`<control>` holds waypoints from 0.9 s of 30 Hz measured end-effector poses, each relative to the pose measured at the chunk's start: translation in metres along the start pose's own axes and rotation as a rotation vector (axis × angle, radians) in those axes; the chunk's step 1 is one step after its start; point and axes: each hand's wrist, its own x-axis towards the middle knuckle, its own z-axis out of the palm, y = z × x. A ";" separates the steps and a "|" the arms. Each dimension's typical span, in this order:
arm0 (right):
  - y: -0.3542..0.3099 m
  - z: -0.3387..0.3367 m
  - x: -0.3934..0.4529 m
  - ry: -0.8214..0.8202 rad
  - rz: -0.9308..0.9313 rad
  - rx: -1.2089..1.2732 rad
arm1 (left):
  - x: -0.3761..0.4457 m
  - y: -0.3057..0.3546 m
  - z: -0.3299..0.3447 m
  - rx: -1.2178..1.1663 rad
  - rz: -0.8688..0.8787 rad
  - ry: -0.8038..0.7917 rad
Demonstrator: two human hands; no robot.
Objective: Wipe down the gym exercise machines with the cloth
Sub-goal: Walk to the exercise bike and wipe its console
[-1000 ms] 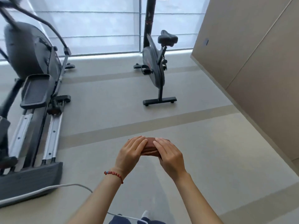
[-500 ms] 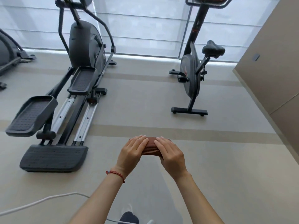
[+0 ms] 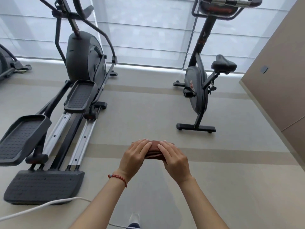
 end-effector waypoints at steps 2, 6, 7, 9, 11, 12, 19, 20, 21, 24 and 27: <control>0.015 0.017 0.021 0.004 0.002 -0.005 | 0.020 -0.023 0.011 -0.003 0.007 0.008; 0.044 0.045 0.059 0.010 0.024 -0.017 | 0.056 -0.063 0.033 -0.009 0.040 0.010; 0.051 0.051 0.067 0.009 0.029 -0.021 | 0.064 -0.072 0.038 -0.008 0.045 0.012; 0.066 0.064 0.083 0.014 0.031 -0.021 | 0.082 -0.089 0.051 -0.007 0.047 0.013; 0.085 0.077 0.099 0.018 0.026 -0.021 | 0.099 -0.104 0.066 -0.008 0.041 0.005; 0.097 0.083 0.106 0.019 0.024 -0.024 | 0.108 -0.111 0.075 -0.009 0.039 0.002; 0.198 0.130 0.161 0.014 -0.006 0.008 | 0.189 -0.158 0.148 0.026 0.032 0.004; 0.213 0.135 0.170 0.014 -0.013 0.014 | 0.201 -0.162 0.158 0.029 0.028 0.005; 0.228 0.138 0.178 0.015 -0.018 0.018 | 0.213 -0.166 0.167 0.031 0.024 0.007; 0.270 0.149 0.203 0.015 -0.043 0.016 | 0.249 -0.180 0.193 0.047 0.030 0.024; 0.305 0.160 0.228 0.009 -0.063 0.019 | 0.282 -0.194 0.215 0.068 0.031 0.033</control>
